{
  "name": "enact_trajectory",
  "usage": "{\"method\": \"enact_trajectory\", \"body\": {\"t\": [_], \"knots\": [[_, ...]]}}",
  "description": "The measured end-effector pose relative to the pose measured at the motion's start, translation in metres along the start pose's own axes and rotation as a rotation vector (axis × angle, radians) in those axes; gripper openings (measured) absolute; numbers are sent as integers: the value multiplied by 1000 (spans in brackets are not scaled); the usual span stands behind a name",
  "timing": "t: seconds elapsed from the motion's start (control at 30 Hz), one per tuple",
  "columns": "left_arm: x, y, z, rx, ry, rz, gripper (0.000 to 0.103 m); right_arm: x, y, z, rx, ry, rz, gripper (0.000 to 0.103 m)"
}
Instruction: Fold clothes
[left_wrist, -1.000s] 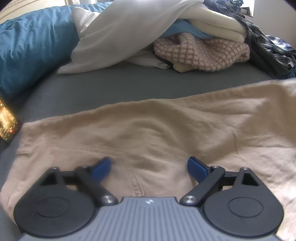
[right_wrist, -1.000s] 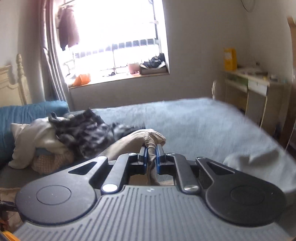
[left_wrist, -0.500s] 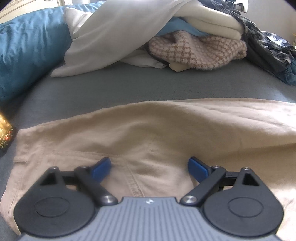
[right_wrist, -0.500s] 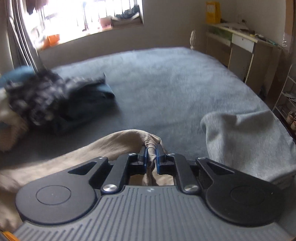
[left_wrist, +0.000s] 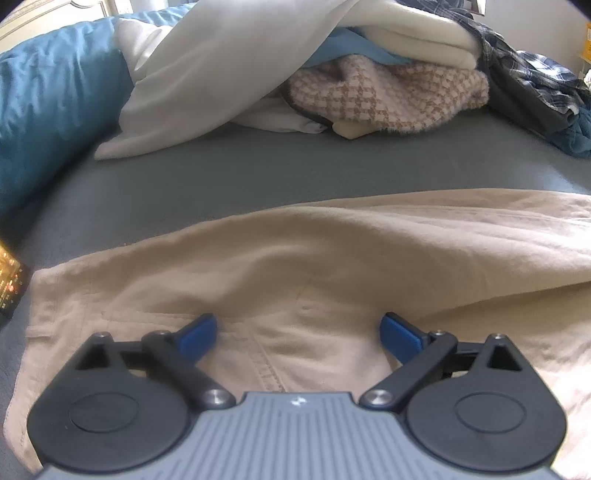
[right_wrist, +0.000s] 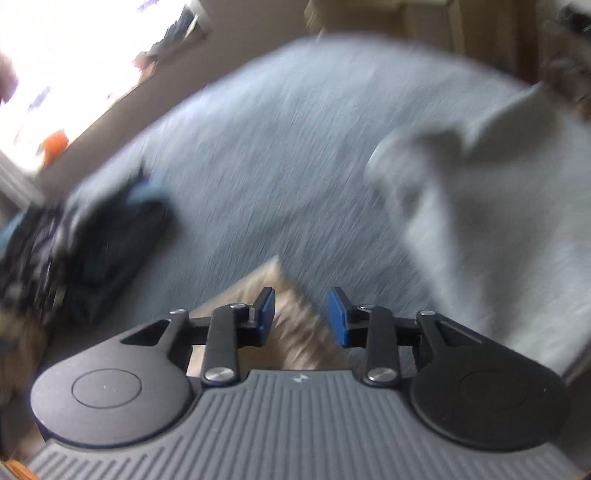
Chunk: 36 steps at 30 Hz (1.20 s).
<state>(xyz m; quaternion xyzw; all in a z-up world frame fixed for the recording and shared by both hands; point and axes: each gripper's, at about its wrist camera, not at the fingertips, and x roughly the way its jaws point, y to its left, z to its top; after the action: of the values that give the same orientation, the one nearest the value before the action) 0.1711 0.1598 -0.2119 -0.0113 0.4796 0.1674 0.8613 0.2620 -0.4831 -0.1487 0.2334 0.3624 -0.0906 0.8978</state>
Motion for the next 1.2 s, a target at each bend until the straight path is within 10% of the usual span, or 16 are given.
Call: {"method": "enact_trajectory", "body": {"t": [0.1, 0.47, 0.73, 0.9, 1.2], "knots": [[0, 0, 2, 2, 7, 3, 97, -26, -10, -7, 107, -75, 50, 37], [0, -1, 5, -9, 32, 14, 97, -28, -6, -109, 381, 271, 253, 39], [0, 0, -1, -5, 11, 5, 98, -10, 173, -80, -344, 256, 446, 39], [1, 3, -3, 17, -4, -15, 98, 33, 295, -121, -908, 309, 563, 37], [0, 11, -8, 17, -34, -58, 98, 86, 366, -179, -1352, 493, 621, 39]]}}
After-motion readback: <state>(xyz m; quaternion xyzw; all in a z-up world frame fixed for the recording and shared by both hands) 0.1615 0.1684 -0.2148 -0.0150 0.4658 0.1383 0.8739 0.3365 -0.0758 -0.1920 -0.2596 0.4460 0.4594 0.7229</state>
